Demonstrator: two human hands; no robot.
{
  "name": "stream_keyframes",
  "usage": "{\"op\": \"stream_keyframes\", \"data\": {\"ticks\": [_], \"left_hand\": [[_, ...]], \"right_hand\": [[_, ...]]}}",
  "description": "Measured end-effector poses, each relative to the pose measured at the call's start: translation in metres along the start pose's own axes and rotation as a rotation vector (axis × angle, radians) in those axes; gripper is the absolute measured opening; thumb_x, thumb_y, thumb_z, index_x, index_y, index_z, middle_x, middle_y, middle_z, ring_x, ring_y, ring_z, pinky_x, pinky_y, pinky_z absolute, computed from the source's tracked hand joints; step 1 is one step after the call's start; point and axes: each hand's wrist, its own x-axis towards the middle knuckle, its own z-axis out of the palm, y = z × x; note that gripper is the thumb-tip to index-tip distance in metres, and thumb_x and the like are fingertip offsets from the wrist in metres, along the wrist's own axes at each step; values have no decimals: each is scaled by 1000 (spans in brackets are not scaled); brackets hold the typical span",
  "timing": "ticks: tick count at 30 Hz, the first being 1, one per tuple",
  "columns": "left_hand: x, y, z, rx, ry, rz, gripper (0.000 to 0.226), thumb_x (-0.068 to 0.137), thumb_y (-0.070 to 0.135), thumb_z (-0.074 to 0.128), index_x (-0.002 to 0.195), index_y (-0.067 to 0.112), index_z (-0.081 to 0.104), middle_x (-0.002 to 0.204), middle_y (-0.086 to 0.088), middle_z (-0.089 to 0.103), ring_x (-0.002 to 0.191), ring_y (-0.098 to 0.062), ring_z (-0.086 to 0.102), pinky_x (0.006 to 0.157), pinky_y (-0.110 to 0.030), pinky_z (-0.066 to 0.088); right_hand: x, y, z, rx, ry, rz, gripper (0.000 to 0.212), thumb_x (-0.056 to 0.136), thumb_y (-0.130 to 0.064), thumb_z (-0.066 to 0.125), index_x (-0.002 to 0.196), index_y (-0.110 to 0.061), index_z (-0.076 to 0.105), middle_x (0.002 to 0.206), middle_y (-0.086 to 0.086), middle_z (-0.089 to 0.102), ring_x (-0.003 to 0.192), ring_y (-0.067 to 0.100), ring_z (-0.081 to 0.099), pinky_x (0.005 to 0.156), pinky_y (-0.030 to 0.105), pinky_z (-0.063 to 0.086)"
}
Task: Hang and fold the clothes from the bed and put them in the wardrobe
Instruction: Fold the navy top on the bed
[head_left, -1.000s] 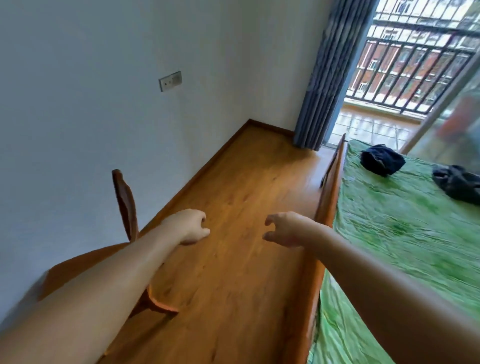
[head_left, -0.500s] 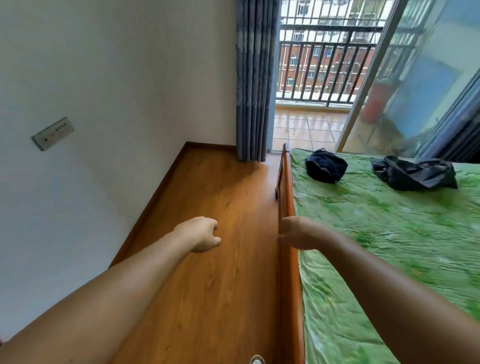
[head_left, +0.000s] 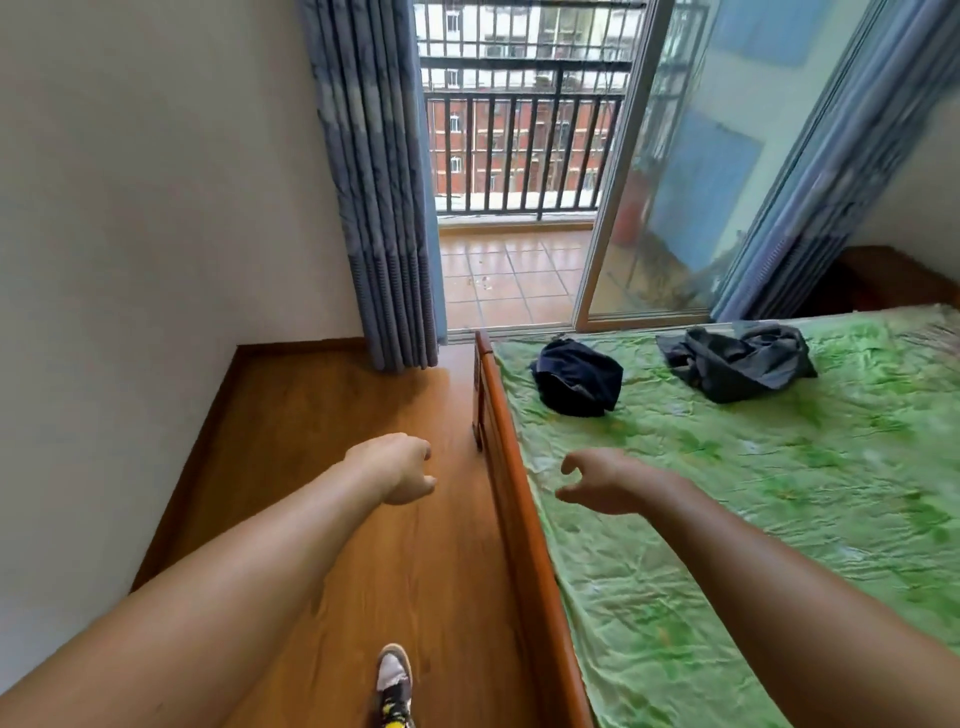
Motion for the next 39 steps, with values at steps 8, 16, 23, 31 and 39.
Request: {"op": "stream_keyframes", "data": {"ticks": [8,16,23,31,39], "left_hand": [[184,-28,-62,55,-64,188,48,94,41,63,139,27,56,137,1,60,122,-21,59,93,-36,57],[335,20,-87,193,-169,427,44,92,43,58,133,28,58,128,2,62,115,-23,60,91,-41,56],[465,92,-81,324,-281,534,39,95,39,53,132,26,55,116,0,58,104,-25,60,83,-44,58],[574,143,-68,418,-410,606,45,99,40,51,139,21,52,127,-7,51,105,-29,60,85,-44,57],[682,176,-18,519,-471,717,46,96,36,56,141,25,51,137,-11,40,99,-28,55,78,-39,53]], "right_hand": [[121,11,-56,115,34,225,56,93,-50,58,141,-21,54,146,6,55,130,26,53,95,32,44],[204,71,-70,273,-43,433,59,93,-51,59,142,-19,53,145,8,55,128,28,54,101,36,47],[304,161,-83,359,-96,520,52,96,-41,56,142,-17,51,143,10,56,125,30,56,101,38,48],[377,221,-82,425,-150,579,53,95,-40,52,144,-20,49,143,11,55,123,31,56,99,40,49],[463,247,-29,533,-186,664,50,98,-40,50,146,-26,46,149,15,40,128,38,49,104,45,46]]}}
